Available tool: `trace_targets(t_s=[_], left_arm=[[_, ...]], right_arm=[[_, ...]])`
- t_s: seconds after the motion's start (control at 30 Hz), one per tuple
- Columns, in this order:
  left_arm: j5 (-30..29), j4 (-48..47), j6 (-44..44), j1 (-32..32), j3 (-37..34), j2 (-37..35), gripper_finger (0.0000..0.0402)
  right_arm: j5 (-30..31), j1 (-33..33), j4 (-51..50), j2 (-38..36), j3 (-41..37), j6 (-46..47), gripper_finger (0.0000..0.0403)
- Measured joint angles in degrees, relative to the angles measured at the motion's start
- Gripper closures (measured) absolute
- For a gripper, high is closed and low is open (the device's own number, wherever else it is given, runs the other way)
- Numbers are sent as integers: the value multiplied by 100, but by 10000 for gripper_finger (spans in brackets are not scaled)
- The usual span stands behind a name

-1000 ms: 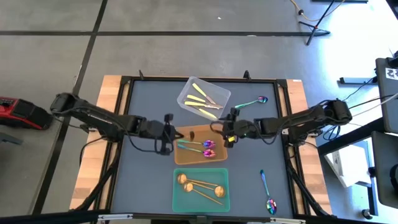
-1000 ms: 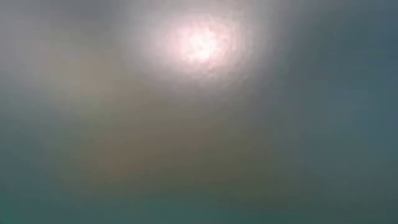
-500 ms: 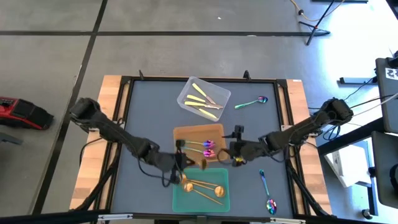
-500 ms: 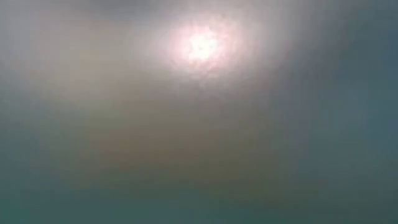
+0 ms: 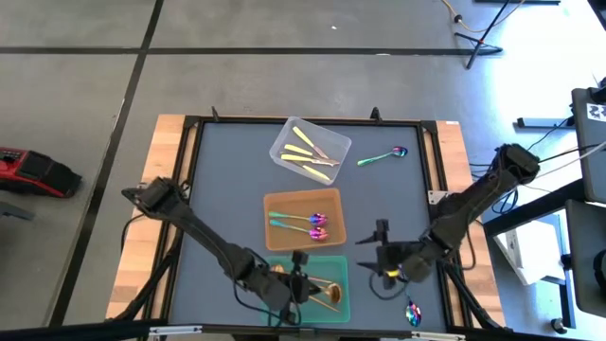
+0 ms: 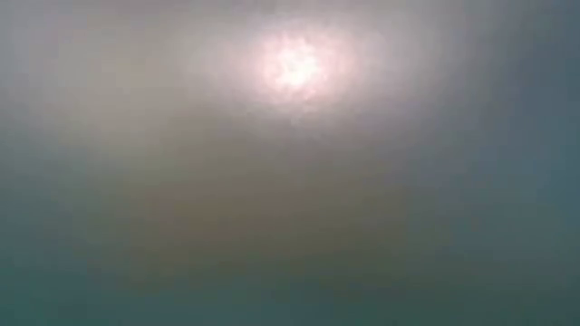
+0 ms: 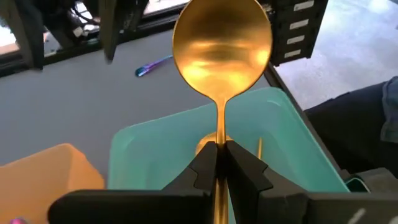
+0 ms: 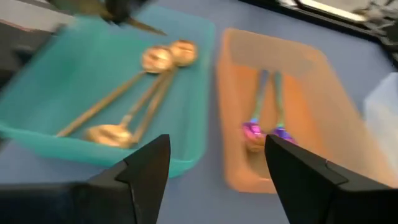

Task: Sort silverware by color (type)
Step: Put the gold spoon into the green bin

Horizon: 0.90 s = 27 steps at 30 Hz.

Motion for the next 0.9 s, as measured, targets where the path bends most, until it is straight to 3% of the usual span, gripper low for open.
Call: trace_targets(t_s=[0.27, 0.37, 0.67, 0.9], left_arm=[[34, -90, -664, 4, 176, 340, 382], [144, -421, -911, 10, 176, 340, 382], [488, -660, -1195, 59, 162, 430, 381], [543, -679, -1675, 183, 167, 408, 344]], right_arm=[[-105, 670, -101, -22, 0, 696, 150], [-98, 689, -84, -22, 0, 712, 150], [-1134, 689, -31, -20, 0, 772, 150], [-1072, 687, 725, 2, 0, 581, 150]])
